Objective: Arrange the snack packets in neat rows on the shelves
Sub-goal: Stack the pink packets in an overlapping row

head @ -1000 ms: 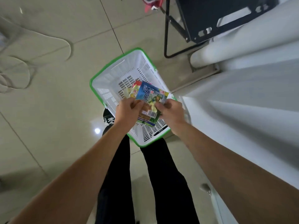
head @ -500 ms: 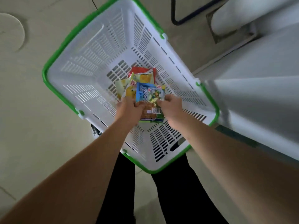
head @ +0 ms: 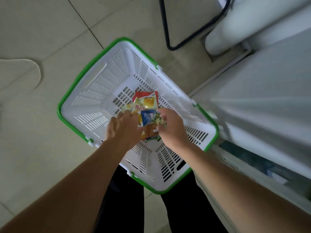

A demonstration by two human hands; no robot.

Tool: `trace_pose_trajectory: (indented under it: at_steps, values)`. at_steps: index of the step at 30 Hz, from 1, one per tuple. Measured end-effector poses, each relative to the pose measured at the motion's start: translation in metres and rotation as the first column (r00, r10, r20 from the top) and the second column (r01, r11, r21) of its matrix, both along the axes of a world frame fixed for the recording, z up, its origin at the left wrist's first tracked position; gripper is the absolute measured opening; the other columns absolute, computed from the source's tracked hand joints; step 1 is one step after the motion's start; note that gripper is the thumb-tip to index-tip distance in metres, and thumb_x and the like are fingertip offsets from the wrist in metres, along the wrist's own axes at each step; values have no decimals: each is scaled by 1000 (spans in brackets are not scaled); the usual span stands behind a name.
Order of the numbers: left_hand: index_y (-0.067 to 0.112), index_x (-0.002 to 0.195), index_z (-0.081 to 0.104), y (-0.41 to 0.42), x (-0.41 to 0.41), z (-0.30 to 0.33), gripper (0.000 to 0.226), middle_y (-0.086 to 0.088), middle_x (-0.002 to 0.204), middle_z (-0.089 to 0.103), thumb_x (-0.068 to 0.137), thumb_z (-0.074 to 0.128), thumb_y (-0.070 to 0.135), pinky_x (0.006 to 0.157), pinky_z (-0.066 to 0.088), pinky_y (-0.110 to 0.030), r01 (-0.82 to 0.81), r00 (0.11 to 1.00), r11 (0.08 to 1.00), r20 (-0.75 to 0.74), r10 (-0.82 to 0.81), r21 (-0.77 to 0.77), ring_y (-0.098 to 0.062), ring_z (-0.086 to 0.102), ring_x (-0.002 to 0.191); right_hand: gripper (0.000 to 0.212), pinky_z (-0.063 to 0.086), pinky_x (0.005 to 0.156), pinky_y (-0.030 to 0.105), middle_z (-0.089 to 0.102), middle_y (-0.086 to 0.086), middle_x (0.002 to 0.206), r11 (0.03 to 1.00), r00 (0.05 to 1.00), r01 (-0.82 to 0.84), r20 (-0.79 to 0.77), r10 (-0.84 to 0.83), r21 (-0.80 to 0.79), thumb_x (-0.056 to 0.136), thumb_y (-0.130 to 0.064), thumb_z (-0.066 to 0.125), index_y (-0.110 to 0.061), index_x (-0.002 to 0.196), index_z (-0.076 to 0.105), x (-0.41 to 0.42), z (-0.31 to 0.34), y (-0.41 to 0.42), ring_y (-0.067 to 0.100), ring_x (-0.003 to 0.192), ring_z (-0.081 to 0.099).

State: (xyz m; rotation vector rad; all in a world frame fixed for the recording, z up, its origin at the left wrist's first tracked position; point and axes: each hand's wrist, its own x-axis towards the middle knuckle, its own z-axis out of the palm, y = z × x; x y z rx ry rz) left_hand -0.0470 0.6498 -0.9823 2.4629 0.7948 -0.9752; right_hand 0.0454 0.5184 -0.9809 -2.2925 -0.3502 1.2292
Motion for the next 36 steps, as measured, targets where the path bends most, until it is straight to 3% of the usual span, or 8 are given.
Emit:
trace_pose_trajectory:
  at_steps: [3,7,12,20,25,28,31,36]
  values:
    - [22,142,49,26,24,38,50,-5,140,54,104,51,53,106,42,-42,35,997,999,75,-36,22,-24,52,127,52,45,108,36,57,4,137,985,957,-164,235,170,-46,94,0,61,-13,144,54,19,33,11,20,129,52]
    - [23,144,51,57,57,100,63,-5,145,53,103,26,65,107,39,-43,69,982,995,172,-82,78,-26,51,130,53,47,108,46,54,8,141,931,833,-331,416,364,-151,96,-23,65,-13,145,48,50,82,38,28,129,53]
    - [29,146,49,93,76,197,95,1,150,52,83,-8,71,110,36,-41,68,956,988,274,-104,140,-24,50,132,59,42,111,46,50,8,147,879,720,-416,505,475,-233,101,-49,51,-15,148,44,87,182,66,30,135,48]
    - [29,145,55,163,103,410,93,-1,146,57,87,3,80,113,38,-43,65,906,956,386,-176,285,-24,53,135,65,35,117,46,47,7,152,876,579,-398,667,469,-271,99,-63,43,-18,145,46,140,401,110,30,140,43]
    - [22,131,65,185,133,557,83,-7,134,64,94,14,75,104,45,-48,47,829,930,505,-240,365,-32,60,126,79,32,119,48,46,8,155,925,541,-310,759,363,-221,92,-71,24,-21,149,47,166,538,132,32,142,41]
    - [24,133,62,181,144,632,89,-4,131,64,94,4,78,102,45,-46,44,795,916,541,-274,399,-29,60,124,91,29,119,49,43,9,158,939,543,-271,772,331,-212,87,-76,12,-22,153,43,172,612,135,33,145,38]
    - [29,144,53,172,153,696,90,-1,145,56,90,0,78,109,39,-43,14,804,896,528,-274,444,-26,52,135,81,29,120,48,43,8,158,945,527,-245,789,316,-215,94,-76,22,-24,152,41,184,678,130,32,145,37]
    - [26,150,48,140,157,768,68,-6,156,48,103,22,69,117,34,-44,-48,809,916,554,-198,399,-27,44,144,73,31,117,51,44,7,157,963,504,-187,822,265,-196,98,-74,34,-23,149,45,192,756,107,33,141,42]
